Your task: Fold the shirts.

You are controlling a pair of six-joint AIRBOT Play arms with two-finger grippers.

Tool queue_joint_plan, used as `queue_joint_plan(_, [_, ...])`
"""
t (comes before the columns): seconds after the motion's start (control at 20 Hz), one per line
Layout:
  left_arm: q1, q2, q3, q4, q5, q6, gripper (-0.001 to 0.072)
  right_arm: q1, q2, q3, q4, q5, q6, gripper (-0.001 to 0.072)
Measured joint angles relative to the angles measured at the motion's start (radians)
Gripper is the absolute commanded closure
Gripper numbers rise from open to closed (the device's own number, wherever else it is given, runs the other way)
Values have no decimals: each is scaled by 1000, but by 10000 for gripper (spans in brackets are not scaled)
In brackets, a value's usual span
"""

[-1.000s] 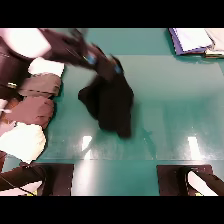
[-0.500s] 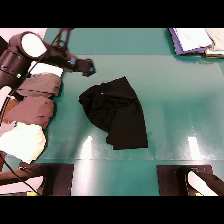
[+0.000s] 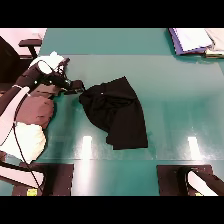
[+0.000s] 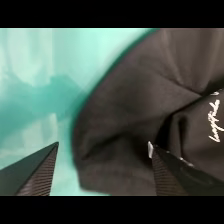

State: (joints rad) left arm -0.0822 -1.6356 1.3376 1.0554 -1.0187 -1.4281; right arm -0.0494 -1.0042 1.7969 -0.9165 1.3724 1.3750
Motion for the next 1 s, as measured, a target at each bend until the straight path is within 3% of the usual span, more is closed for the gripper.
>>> queue_joint_plan(0.1, [-10,-32,-4,-26,11,21,49,0,0,0,0,0,0,693])
queue_joint_plan(0.25, [-27,-55,-6,-56,23,34,591,0,0,0,0,4,0,694])
queue_joint_plan(0.3, [-27,-55,-5,-64,23,35,678,0,0,0,0,12,0,693])
queue_joint_plan(0.55, [-35,-10,64,-58,-19,43,679,0,17,-109,-55,108,17,680])
queue_joint_plan(0.6, [-34,15,86,-38,-27,44,679,0,29,-177,-72,130,27,408])
queue_joint_plan(0.65, [-34,41,106,-25,-30,46,679,0,45,-267,-90,145,32,186])
queue_joint_plan(0.75, [-35,90,141,6,-35,47,679,2,77,-486,-107,150,40,194])
queue_joint_plan(0.85, [-35,124,163,19,-33,48,679,24,98,-736,-115,113,48,274])
queue_joint_plan(1.0, [-35,148,175,36,-39,49,679,98,100,-1062,-77,-8,51,275])
